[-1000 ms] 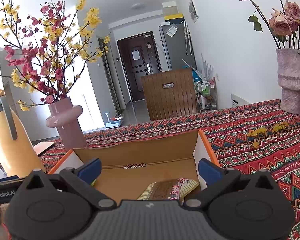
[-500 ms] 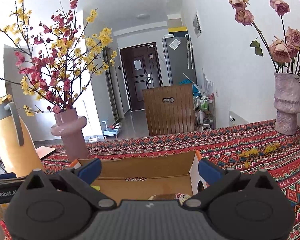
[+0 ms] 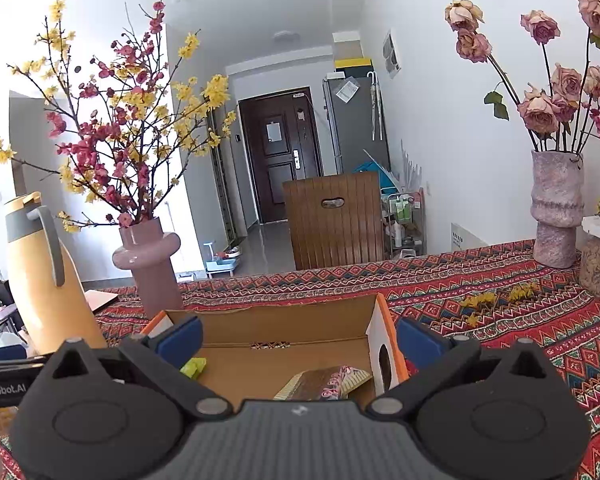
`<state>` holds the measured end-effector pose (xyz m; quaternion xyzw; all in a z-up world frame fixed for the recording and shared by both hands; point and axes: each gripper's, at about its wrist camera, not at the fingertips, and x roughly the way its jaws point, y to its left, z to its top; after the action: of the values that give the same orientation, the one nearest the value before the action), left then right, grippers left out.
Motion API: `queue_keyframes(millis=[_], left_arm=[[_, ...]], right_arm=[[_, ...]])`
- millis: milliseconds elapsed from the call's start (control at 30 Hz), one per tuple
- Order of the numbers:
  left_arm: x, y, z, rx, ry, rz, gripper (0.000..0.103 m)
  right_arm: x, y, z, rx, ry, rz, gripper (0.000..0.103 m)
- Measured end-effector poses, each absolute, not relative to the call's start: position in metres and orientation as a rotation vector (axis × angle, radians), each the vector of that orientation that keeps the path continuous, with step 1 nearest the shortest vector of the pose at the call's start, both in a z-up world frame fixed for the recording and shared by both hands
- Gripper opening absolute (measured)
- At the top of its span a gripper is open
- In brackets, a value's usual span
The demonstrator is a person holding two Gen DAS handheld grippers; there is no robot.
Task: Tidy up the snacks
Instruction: 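Withdraw both tools from the box toward the snack pile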
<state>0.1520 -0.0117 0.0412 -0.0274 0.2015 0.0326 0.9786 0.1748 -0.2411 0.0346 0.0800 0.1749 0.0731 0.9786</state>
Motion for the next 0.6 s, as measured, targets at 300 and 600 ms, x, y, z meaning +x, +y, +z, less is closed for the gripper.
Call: queue_keyframes(millis=[300,600], left_arm=[[0.120,-0.006,0.037,-0.054,0.414,0.052,0.103],[0.088,0.001,0.020,-0.060,0.444,0.025,0.103]], right_arm=[[0.139,-0.242,0.023,0.129,0.385,0.162,0.103],[0.098,-0.239,0.006,0.107,0.412,0.186,0.103]])
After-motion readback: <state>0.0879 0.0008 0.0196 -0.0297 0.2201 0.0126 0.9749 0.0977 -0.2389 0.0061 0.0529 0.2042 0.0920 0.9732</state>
